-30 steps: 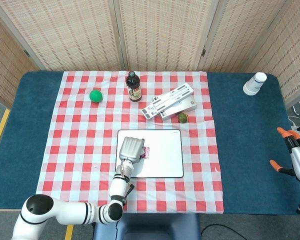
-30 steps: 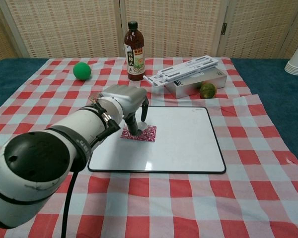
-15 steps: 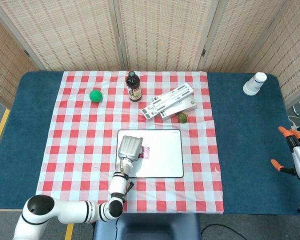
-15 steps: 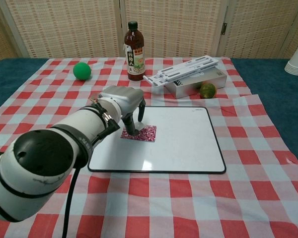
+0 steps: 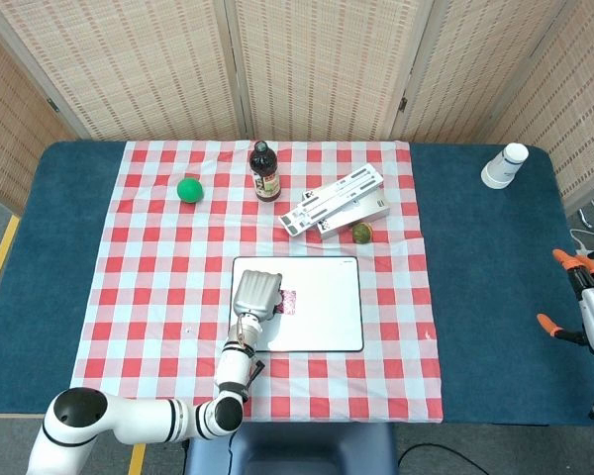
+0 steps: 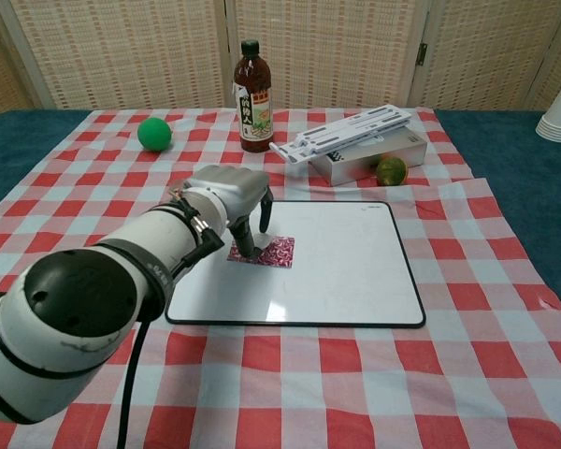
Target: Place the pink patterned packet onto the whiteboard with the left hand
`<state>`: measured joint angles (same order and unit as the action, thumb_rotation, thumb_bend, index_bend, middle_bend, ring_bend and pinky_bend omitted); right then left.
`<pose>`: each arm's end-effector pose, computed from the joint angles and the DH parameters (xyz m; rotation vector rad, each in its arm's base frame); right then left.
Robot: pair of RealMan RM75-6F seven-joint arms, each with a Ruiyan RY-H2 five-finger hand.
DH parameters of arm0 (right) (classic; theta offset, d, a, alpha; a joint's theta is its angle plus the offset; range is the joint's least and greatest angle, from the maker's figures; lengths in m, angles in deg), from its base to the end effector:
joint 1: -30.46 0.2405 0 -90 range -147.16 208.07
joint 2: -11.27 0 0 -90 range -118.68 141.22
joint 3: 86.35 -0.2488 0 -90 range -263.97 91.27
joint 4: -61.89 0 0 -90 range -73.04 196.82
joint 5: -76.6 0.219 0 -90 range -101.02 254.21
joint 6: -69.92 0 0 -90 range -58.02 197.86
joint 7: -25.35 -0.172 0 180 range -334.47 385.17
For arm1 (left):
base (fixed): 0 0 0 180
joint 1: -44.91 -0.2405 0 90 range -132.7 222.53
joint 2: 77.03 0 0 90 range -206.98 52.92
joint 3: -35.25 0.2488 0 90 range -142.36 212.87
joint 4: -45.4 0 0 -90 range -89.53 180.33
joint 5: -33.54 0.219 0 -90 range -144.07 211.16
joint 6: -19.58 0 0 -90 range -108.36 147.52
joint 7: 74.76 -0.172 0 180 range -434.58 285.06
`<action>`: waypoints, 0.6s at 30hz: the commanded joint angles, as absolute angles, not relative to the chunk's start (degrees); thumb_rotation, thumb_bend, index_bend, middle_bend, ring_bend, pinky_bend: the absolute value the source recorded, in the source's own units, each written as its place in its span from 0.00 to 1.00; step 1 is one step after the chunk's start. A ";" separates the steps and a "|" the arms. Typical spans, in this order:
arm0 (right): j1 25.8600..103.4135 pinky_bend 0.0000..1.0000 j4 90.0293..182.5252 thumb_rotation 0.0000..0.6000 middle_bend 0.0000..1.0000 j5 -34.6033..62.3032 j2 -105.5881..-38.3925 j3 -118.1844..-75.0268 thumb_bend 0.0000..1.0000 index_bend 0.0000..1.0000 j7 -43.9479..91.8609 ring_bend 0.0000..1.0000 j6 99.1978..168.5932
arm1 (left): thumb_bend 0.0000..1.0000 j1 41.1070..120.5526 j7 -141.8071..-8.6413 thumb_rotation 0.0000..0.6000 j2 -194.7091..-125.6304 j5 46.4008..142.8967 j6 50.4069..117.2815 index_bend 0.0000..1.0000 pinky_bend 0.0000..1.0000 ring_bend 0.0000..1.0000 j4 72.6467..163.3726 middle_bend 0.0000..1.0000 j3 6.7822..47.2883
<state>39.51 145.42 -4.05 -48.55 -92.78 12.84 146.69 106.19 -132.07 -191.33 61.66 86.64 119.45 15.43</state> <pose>-0.3460 -0.2501 0.1919 1.3352 -0.9449 0.8780 -0.0312 0.3701 -0.1293 -1.7792 -0.9023 -0.6354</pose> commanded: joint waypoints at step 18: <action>39.42 0.26 145.35 1.00 0.14 -4.38 -48.47 -92.74 0.15 0.09 12.39 0.00 146.93 | 0.25 105.53 -130.73 1.00 -191.33 62.97 85.75 0.44 0.95 1.00 118.90 1.00 15.06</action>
